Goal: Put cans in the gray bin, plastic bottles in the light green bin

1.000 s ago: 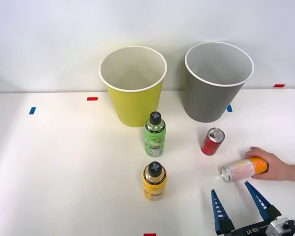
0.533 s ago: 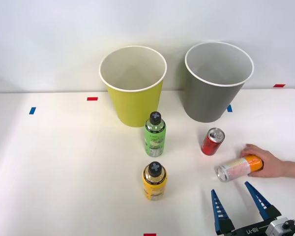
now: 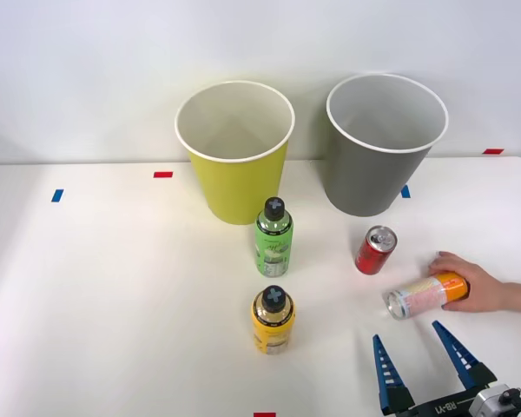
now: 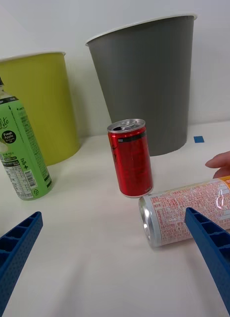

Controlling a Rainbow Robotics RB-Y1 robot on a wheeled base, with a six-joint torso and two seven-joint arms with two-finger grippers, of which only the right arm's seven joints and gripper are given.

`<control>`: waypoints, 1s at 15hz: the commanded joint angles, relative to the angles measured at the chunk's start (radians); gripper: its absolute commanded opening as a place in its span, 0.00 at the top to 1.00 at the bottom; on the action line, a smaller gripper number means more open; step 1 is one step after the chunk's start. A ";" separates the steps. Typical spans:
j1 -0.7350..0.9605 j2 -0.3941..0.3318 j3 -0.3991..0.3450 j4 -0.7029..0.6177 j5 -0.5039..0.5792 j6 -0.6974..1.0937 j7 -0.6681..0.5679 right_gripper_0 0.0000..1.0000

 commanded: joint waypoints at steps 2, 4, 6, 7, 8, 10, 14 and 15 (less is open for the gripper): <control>0.000 0.000 0.000 0.000 0.000 0.000 0.000 0.00; 0.000 0.000 0.000 0.000 0.000 0.000 0.000 0.00; 0.000 0.000 0.000 0.000 0.000 0.000 0.000 0.00; 0.000 0.000 0.000 0.000 0.000 0.000 0.000 0.00; 0.000 0.000 0.000 0.000 0.000 0.000 0.000 0.00; 0.000 0.000 0.000 0.000 0.000 0.000 0.000 0.00; 0.000 0.000 0.000 0.000 0.000 0.000 0.000 0.00; 0.000 0.000 0.000 0.000 0.000 0.000 0.000 0.00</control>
